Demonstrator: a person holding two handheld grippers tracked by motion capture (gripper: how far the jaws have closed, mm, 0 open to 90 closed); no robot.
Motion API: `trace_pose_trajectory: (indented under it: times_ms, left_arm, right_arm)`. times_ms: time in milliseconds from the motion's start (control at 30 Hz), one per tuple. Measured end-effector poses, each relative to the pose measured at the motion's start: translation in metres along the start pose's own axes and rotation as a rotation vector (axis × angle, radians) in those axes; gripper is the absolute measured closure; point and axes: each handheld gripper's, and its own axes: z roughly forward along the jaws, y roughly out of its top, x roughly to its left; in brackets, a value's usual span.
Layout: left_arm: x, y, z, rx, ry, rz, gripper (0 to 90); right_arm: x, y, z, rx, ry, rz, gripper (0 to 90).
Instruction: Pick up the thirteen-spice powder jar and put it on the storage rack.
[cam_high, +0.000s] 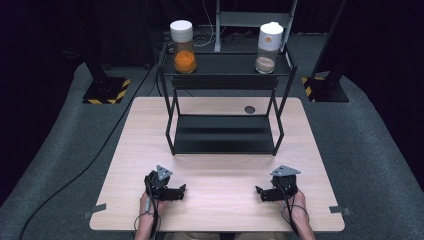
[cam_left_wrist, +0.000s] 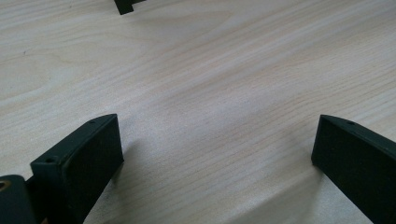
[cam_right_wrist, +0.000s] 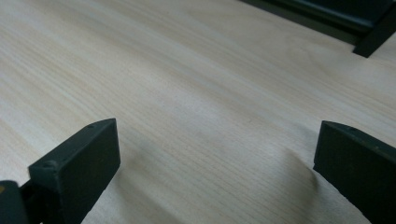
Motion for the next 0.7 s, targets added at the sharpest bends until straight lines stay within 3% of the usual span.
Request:
trace_pose_trajectory:
  times_ms: [267,700]
  left_arm:
    - [0.0000,0.0000,0.0000,0.000,0.000,0.000,1.5]
    - [0.0001,0.0000,0.0000,0.000,0.000,0.000,1.5]
  right_arm:
    - [0.0073,-0.0039,-0.0026,-0.015,-0.029,-0.009,0.0]
    - [0.0033,-0.0018,-0.0016,-0.003,-0.015,0.007,0.0]
